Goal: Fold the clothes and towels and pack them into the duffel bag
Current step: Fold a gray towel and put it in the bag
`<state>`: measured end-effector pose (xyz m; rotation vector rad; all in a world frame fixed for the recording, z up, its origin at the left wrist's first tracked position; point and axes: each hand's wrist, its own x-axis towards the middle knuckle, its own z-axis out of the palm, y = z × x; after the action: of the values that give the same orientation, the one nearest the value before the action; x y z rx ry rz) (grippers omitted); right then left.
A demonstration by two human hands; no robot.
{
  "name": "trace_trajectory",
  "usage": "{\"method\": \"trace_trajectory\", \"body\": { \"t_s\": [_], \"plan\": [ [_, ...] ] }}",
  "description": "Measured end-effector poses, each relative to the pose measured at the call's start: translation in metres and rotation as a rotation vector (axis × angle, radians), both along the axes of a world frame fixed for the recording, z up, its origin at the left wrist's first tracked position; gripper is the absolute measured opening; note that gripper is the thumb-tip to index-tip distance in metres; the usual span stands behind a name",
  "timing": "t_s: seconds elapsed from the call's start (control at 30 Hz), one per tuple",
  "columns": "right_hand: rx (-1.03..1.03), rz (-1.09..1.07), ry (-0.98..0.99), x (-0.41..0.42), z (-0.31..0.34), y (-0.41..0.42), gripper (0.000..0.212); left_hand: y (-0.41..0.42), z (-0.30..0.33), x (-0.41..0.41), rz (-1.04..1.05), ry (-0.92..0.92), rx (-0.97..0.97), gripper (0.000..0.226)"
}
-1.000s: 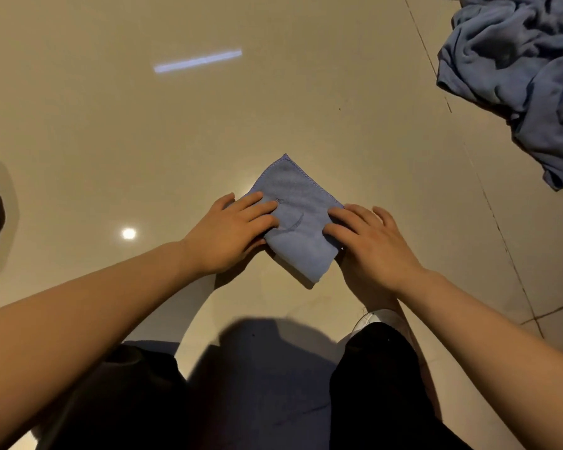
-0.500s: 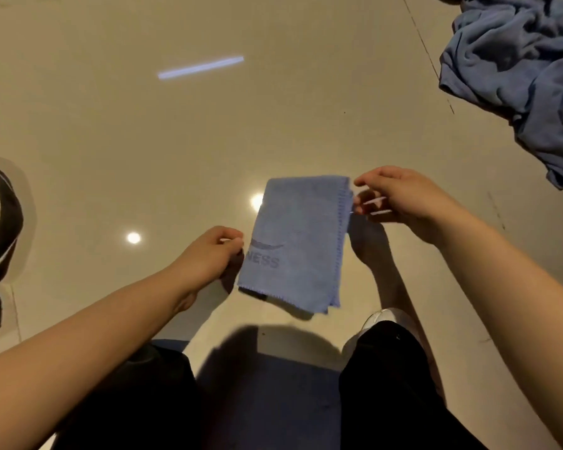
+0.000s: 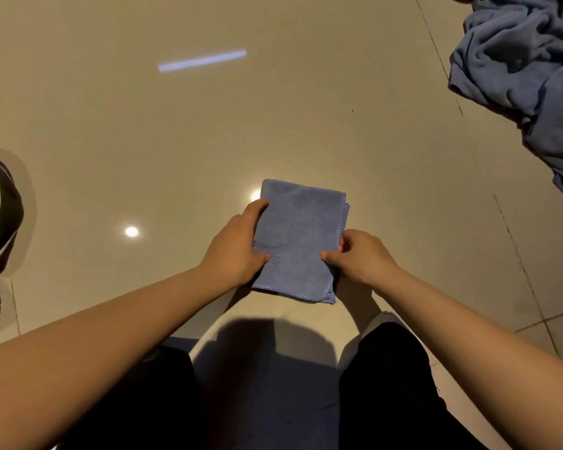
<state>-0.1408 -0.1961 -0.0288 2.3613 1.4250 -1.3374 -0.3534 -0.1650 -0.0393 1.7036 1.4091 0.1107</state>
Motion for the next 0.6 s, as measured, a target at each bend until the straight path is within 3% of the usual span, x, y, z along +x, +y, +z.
{"method": "trace_trajectory", "body": {
  "t_s": [0.13, 0.2, 0.27, 0.37, 0.43, 0.6],
  "plan": [
    [-0.002, 0.067, -0.036, -0.003, 0.005, -0.005, 0.033, -0.011, -0.005, -0.015, -0.019, 0.035, 0.041, 0.081],
    [0.217, 0.181, -0.126, -0.009, 0.015, -0.013, 0.035, -0.014, -0.008, -0.019, -0.017, 0.036, 0.029, 0.082],
    [0.48, 0.372, -0.094, -0.022, 0.021, -0.022, 0.044, -0.014, -0.011, -0.02, -0.009, 0.008, 0.037, 0.084],
    [0.357, 0.604, 0.004, -0.042, 0.012, -0.035, 0.072, -0.016, -0.008, -0.022, 0.017, -0.056, 0.052, 0.088],
    [0.32, 0.647, -0.071, -0.039, -0.001, -0.033, 0.079, -0.023, -0.006, -0.024, -0.001, -0.074, 0.035, 0.093],
    [0.318, 0.506, -0.225, 0.013, -0.002, -0.011, 0.08, -0.044, -0.006, -0.038, -0.174, 0.074, 0.09, 0.097]
  ]
}}
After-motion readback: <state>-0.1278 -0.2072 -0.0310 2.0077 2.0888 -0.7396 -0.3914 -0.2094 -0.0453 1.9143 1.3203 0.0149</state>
